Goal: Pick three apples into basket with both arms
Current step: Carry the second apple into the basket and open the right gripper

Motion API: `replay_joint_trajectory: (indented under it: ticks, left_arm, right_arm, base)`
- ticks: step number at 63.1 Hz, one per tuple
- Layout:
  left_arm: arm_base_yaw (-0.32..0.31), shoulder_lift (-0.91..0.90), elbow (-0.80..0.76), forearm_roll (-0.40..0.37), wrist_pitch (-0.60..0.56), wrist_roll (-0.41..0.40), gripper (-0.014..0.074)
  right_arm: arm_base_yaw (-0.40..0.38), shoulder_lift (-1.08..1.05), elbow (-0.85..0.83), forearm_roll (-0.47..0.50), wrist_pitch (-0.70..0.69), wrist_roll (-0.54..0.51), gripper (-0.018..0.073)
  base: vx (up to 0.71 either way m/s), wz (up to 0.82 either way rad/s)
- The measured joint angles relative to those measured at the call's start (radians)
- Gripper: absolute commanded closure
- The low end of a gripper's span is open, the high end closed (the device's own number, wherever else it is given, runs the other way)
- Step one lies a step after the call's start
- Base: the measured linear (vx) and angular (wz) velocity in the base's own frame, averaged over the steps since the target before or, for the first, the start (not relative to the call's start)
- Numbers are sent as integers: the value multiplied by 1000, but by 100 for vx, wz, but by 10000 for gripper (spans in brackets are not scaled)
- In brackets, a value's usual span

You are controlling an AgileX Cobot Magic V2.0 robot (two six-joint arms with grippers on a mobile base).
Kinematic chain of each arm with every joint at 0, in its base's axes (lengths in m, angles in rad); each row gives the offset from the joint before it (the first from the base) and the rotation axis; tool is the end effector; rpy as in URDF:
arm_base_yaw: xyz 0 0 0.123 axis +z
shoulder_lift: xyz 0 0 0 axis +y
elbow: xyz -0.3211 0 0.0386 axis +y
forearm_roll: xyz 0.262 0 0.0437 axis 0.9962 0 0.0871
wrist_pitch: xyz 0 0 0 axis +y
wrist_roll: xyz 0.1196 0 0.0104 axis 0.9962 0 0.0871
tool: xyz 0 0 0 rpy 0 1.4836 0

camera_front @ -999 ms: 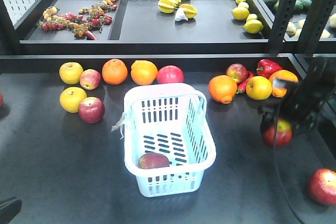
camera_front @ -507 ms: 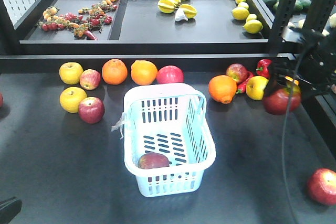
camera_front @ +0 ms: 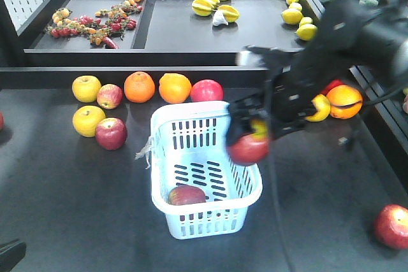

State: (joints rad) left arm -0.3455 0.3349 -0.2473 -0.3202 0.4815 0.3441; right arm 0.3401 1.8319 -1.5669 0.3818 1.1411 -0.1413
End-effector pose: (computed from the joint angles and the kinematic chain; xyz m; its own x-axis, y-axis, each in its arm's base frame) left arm 0.0699 -0.0438 0.2327 -0.3910 0.2020 -0.8979 0.4815 0.8764 -0.0126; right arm 0.3784 0.1770 0.2883 -0.9153 -0.2995 -0.2692 -0.3801 0.8632 0.3321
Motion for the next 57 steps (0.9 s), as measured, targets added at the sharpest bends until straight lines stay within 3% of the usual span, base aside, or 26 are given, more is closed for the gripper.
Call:
replay_joint_trajectory:
  ticks: [10, 17, 26, 33, 42, 57]
  left_arm:
    - [0, 0, 0, 0, 0, 0, 604]
    - [0, 0, 0, 0, 0, 0, 604]
    - [0, 0, 0, 0, 0, 0, 604]
    - [0, 0, 0, 0, 0, 0, 604]
    - [0, 0, 0, 0, 0, 0, 604]
    - [0, 0, 0, 0, 0, 0, 604]
  right_arm:
    - [68, 62, 0, 0, -74, 6, 312]
    - [90, 109, 0, 1, -119, 1, 185]
    - [93, 140, 2, -4, -155, -4, -42]
    - [93, 144, 2, -12, -163, -7, -147]
    - [93, 144, 2, -25, -166, -8, -169]
    - [93, 143, 2, -42, -147, 5, -130]
  base:
    - [0, 0]
    - [0, 0]
    - [0, 0]
    - [0, 0]
    - [0, 0]
    - [0, 0]
